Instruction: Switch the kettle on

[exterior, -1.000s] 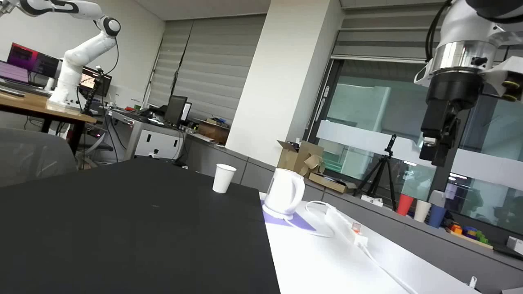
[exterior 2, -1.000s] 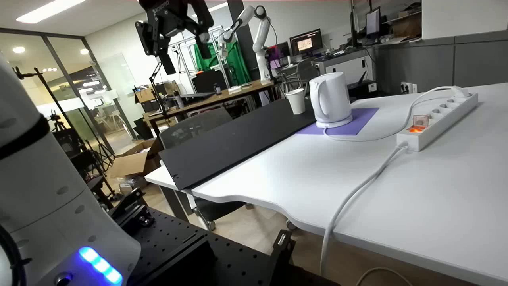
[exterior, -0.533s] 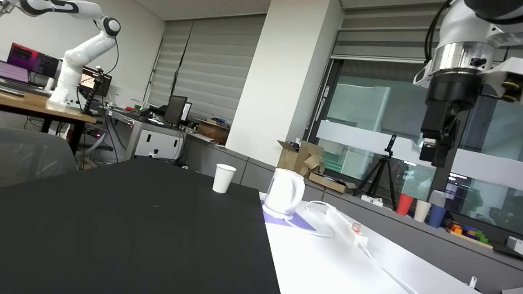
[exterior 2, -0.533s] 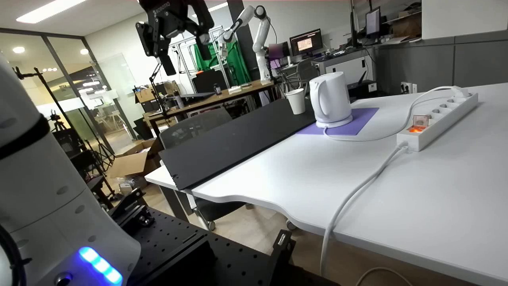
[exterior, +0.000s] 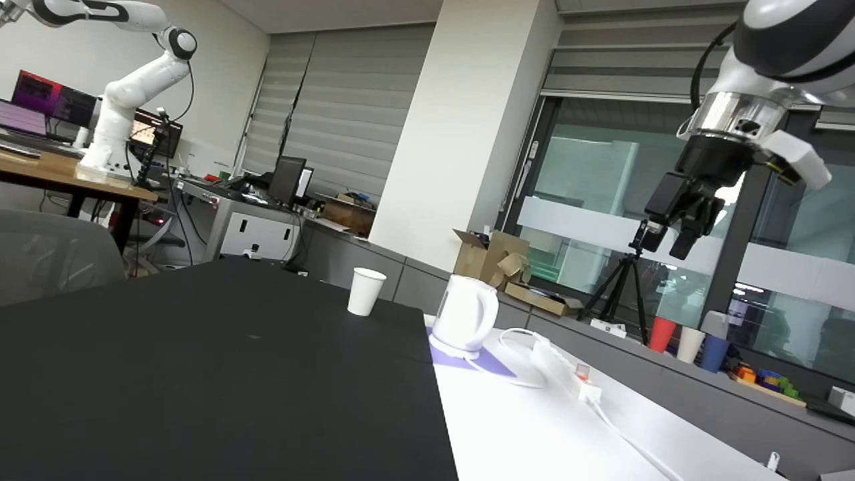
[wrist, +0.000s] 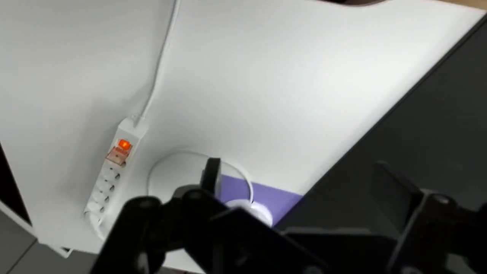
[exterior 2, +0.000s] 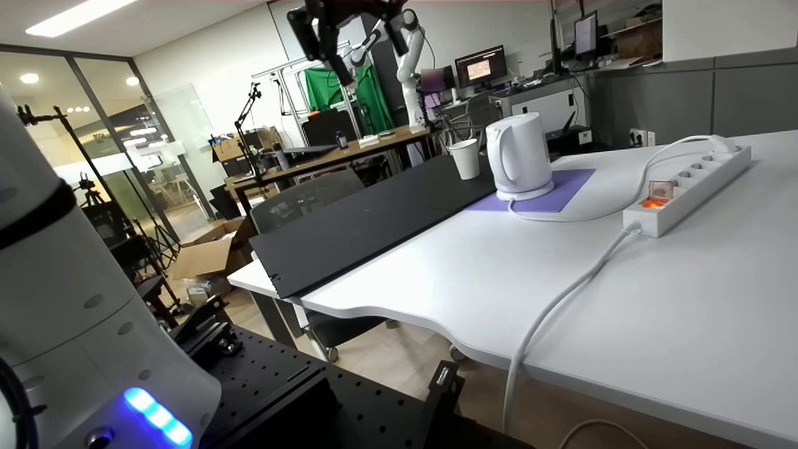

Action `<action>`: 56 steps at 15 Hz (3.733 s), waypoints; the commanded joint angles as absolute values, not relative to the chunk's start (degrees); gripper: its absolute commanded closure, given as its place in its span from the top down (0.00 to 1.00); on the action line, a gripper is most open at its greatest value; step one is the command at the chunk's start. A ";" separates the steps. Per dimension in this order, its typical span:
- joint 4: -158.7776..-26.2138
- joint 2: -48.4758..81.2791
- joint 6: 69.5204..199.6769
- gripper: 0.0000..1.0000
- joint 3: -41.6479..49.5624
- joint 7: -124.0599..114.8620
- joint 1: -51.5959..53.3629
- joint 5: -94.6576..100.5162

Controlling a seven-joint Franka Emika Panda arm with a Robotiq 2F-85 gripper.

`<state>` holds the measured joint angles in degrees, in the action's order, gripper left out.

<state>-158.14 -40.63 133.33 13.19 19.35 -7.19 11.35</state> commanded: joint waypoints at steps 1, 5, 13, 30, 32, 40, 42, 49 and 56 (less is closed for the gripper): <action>-149.93 -26.43 142.33 0.73 14.81 19.43 -7.64 11.39; -140.44 -13.55 149.69 0.45 13.99 18.25 -7.64 10.28; -118.32 6.22 143.15 0.00 9.58 18.64 -6.93 5.20; -108.44 14.90 135.36 0.00 5.62 22.90 -8.58 0.75; -103.16 18.95 132.57 0.00 4.73 24.66 -9.69 -3.13; -81.52 32.68 117.41 0.00 1.34 26.26 -14.71 -10.21; -77.82 34.95 112.84 0.00 1.01 25.80 -15.17 -10.15; -70.29 41.50 107.37 0.00 -0.45 26.55 -15.63 -10.09; -64.76 46.26 101.06 0.00 -1.76 26.08 -15.43 -10.22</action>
<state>-70.10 43.55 105.75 -1.00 26.69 -14.96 -10.02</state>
